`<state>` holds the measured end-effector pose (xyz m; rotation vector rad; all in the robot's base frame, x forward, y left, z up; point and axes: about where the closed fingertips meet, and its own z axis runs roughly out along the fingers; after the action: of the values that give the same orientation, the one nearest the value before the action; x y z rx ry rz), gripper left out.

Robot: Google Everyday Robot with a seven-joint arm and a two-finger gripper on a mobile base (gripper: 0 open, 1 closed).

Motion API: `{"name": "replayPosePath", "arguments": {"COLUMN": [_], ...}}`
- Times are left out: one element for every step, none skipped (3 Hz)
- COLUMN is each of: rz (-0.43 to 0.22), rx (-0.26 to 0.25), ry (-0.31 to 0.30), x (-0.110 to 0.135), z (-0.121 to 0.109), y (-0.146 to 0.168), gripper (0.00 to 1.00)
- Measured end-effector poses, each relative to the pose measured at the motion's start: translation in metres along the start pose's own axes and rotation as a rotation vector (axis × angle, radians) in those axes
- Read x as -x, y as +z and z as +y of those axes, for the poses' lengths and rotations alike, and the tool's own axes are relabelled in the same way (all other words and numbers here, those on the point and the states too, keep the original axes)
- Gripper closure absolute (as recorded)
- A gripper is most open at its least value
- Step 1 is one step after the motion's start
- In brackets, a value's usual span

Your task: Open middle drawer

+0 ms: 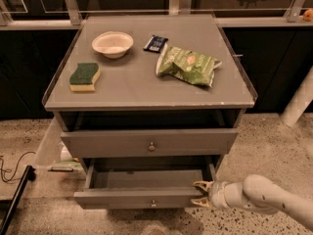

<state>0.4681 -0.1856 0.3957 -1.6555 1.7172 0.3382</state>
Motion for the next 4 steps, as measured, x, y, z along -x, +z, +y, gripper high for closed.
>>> {"name": "replayPosePath", "arguments": {"rz": [0.000,0.006,0.006,0.007], "rx": [0.000,0.011,0.010,0.007], "ry": [-0.001,0.011,0.011,0.023], "x": [0.003,-0.004,-0.002,-0.003], "z": [-0.001,0.020,0.021,0.028], "y": [-0.004,-0.014,-0.015,-0.019], "gripper": [0.89,1.00,1.00,1.00]}}
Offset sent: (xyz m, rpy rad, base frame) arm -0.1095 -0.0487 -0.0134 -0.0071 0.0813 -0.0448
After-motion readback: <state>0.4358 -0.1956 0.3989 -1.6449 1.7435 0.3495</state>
